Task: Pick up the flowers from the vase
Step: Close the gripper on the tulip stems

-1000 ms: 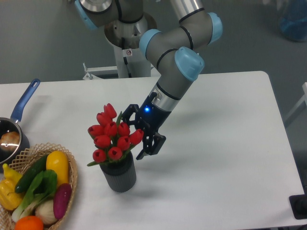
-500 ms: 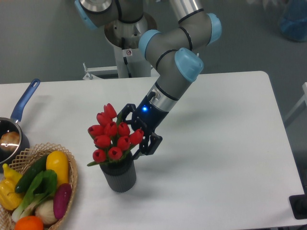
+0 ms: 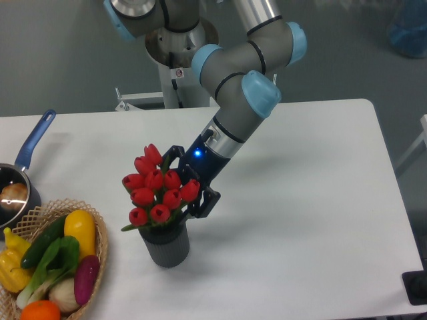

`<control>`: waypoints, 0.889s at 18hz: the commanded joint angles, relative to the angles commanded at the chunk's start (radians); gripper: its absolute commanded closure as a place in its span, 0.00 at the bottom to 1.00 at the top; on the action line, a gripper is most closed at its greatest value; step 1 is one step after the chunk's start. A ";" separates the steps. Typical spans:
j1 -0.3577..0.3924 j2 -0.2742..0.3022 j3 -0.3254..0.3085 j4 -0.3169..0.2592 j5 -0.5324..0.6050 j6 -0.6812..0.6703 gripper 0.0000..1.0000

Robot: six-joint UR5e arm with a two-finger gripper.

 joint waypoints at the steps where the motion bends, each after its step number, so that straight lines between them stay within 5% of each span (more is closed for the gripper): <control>1: 0.000 0.000 0.000 0.000 -0.006 0.000 0.00; 16: 0.002 -0.021 0.006 0.000 -0.084 -0.002 0.00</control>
